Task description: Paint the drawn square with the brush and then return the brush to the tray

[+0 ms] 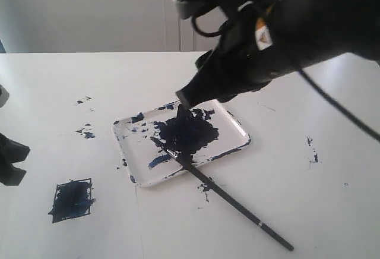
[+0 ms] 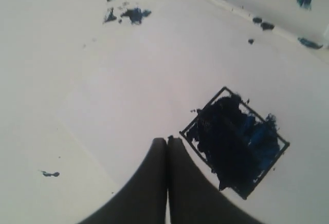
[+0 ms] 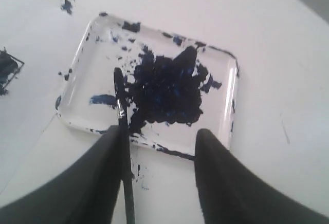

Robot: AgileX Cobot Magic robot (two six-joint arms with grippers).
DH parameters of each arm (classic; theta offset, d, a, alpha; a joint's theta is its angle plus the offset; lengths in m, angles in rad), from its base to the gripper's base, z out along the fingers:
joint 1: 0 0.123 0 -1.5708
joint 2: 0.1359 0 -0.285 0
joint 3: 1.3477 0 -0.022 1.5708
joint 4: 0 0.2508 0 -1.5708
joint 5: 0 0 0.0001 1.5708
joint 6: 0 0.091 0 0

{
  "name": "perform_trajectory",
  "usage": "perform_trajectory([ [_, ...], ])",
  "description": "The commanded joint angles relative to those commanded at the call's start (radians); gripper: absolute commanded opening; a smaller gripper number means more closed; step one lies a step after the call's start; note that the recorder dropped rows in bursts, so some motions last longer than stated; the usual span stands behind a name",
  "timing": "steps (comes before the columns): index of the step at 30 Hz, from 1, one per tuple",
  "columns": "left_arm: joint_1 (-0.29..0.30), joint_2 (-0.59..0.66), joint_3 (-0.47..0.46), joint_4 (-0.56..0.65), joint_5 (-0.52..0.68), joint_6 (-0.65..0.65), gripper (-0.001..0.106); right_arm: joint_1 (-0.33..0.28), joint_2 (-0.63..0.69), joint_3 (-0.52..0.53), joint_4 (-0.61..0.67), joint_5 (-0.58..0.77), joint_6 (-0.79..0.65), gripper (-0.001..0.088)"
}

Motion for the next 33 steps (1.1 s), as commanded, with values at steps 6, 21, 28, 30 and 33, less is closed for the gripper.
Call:
perform_trajectory([
  [6,0.000,-0.179,0.043,0.007,0.048,-0.008,0.000,0.000,-0.280,0.139,-0.002,-0.073,-0.002,0.0183],
  [21,0.000,-0.642,0.183,0.000,0.228,-0.088,0.000,0.000,-0.781,0.475,-0.024,-0.047,0.039,0.0011],
  [28,0.000,-0.706,0.243,-0.002,0.199,-0.115,0.000,0.000,-0.847,0.695,-0.185,-0.159,0.078,0.0012],
  [30,0.000,-0.706,0.251,-0.002,0.208,-0.115,0.000,0.000,-0.847,0.720,-0.181,-0.140,0.078,0.0012],
  [33,0.000,-0.706,0.251,0.003,0.206,-0.115,0.000,0.000,-0.847,0.730,-0.177,-0.119,0.079,0.0012],
])
